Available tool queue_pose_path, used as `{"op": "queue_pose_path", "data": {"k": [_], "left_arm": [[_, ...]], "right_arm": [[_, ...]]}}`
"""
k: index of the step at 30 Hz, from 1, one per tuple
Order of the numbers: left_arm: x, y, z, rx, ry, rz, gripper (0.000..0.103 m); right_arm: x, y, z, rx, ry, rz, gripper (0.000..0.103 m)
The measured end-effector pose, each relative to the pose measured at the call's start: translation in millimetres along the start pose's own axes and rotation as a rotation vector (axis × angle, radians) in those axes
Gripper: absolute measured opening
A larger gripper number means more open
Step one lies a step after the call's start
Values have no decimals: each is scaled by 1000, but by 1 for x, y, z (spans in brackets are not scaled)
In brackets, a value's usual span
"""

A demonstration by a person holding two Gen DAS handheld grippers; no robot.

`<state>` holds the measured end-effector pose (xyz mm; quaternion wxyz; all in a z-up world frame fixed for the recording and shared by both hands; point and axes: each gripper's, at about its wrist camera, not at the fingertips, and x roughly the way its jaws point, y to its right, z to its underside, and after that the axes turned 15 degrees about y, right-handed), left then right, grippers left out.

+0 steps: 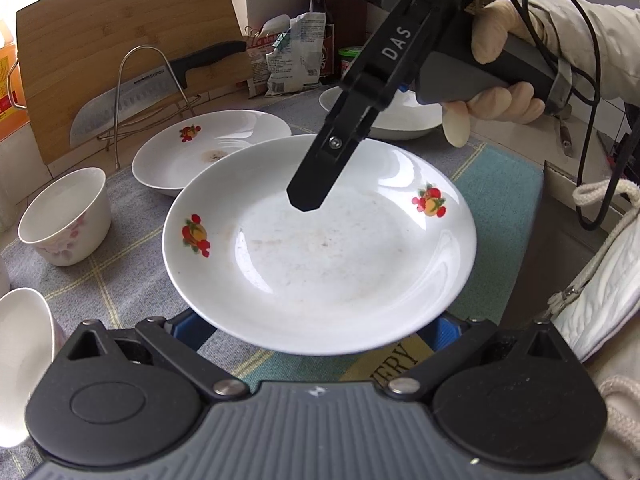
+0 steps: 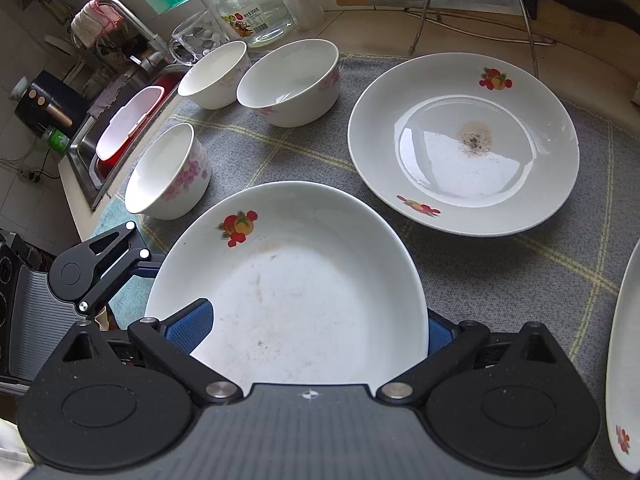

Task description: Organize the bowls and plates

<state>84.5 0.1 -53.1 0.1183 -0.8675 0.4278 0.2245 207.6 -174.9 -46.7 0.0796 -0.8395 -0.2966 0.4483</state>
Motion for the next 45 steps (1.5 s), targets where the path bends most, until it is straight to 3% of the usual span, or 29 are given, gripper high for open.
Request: {"op": "queue_pose_path", "data": {"k": [25, 45], "left_arm": [[105, 52, -72, 90, 3, 103, 102], [170, 66, -99, 132, -8, 157, 102]], "right_arm": [[-93, 111, 16, 85, 123, 93, 103], [-119, 181, 22, 140, 158, 149, 103]]}}
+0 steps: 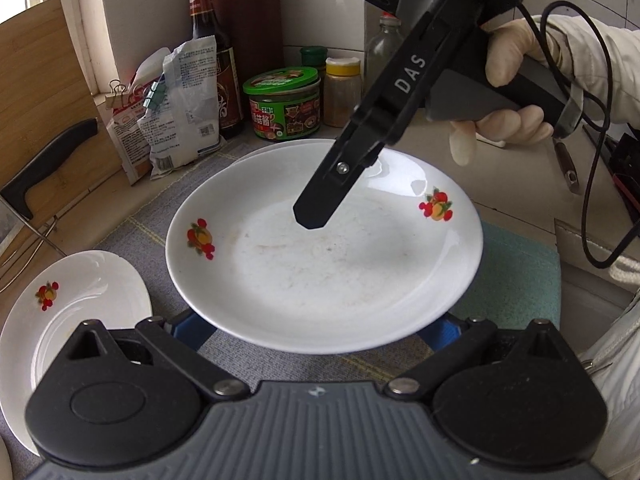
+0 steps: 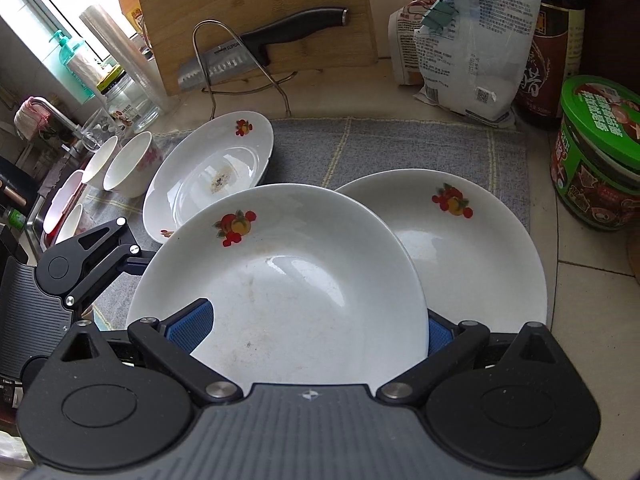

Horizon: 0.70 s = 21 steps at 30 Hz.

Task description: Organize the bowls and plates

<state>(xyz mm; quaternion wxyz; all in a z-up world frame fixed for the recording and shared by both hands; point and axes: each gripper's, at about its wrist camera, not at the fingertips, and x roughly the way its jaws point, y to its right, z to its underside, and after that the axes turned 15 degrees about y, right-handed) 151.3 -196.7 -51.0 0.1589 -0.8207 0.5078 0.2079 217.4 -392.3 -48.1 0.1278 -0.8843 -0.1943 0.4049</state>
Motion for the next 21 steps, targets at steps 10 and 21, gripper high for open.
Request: {"op": "queue_pose_path", "data": {"k": [10, 21], "left_arm": [[18, -2, -6, 20, -7, 4, 102], [28, -7, -7, 15, -20, 10, 102]], "right_arm": [[1, 22, 1, 33, 11, 11, 103], [4, 32, 1, 48, 11, 14, 103]]}}
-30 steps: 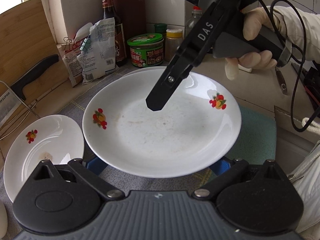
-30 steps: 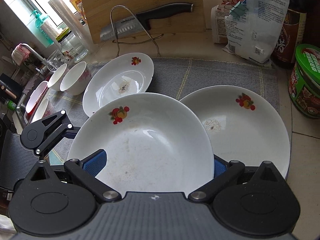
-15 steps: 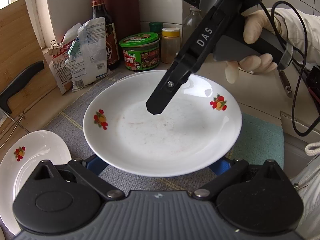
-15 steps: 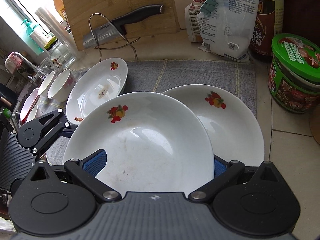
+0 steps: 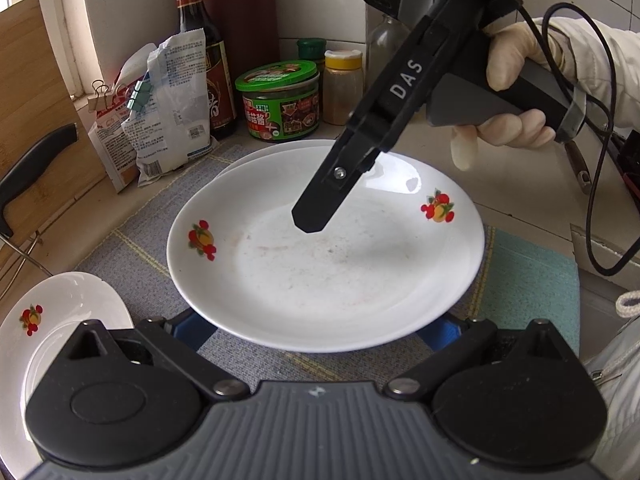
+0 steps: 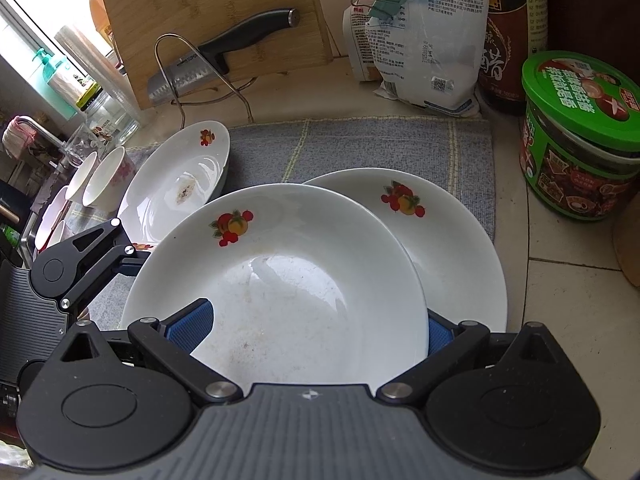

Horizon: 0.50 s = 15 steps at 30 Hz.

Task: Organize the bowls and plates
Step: 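Lower the held plate onto the placed plate with both grippers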

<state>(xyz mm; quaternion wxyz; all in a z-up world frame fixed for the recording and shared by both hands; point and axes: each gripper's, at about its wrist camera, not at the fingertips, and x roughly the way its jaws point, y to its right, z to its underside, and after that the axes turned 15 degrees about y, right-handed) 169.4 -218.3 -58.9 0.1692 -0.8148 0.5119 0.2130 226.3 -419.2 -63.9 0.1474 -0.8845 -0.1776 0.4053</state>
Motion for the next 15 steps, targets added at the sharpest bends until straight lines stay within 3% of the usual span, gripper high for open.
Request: {"op": "queue_pose_path", "data": {"k": [15], "left_arm": [[9, -2, -3, 8, -22, 7, 102]], "right_arm": [[0, 4, 1, 7, 4, 6, 103]]}}
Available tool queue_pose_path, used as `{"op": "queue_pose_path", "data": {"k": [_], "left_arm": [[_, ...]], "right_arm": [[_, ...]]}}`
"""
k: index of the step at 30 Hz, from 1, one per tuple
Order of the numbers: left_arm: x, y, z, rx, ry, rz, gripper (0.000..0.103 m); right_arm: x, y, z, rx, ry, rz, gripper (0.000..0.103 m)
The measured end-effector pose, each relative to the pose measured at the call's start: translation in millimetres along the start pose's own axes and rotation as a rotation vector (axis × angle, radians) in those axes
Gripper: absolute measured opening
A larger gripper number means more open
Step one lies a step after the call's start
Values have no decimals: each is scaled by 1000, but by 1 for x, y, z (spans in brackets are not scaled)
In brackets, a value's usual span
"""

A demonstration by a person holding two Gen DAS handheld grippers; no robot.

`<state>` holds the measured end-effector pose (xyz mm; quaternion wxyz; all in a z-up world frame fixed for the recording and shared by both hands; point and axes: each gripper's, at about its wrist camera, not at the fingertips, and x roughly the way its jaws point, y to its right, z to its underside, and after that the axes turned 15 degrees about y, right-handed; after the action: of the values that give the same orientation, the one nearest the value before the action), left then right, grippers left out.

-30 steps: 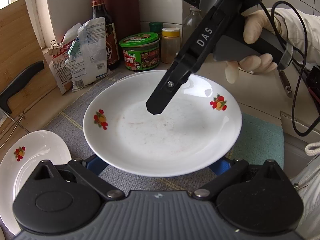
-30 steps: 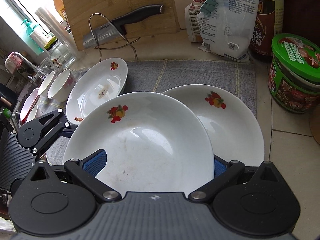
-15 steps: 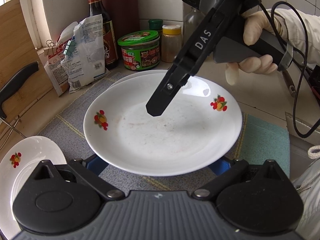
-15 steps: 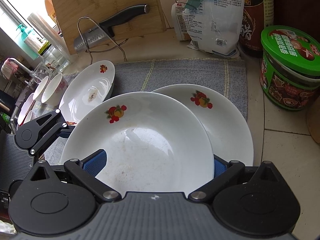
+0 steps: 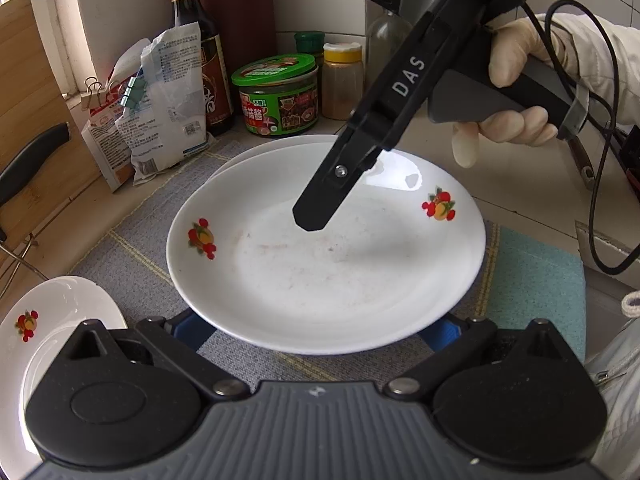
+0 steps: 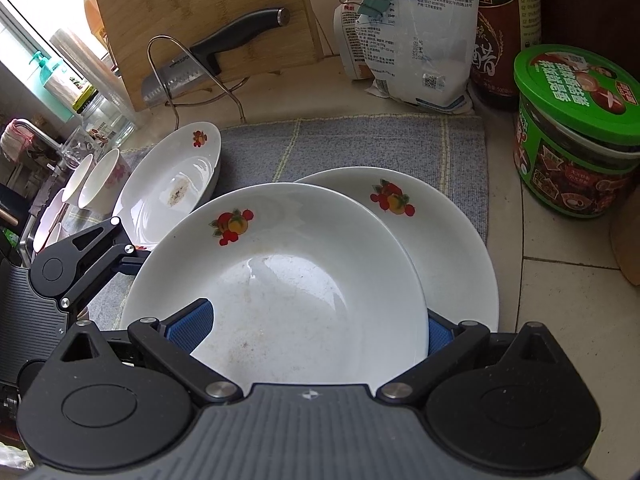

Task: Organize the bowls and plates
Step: 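Lower the held plate onto the placed plate with both grippers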

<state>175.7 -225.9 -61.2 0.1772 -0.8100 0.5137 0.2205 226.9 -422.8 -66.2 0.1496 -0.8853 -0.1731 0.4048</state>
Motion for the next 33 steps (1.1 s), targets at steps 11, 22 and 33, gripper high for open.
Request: {"op": "queue_pose_path", "data": {"k": [11, 22, 33], "left_arm": [[7, -3, -2, 24, -27, 5, 102], [11, -8, -4, 35, -55, -2, 102], [10, -9, -4, 63, -57, -12, 102]], "right_arm": [[-2, 4, 3, 4, -3, 7, 103], [-4, 8, 5, 15, -1, 9, 103], [-9, 11, 5, 25, 7, 26, 103]]}}
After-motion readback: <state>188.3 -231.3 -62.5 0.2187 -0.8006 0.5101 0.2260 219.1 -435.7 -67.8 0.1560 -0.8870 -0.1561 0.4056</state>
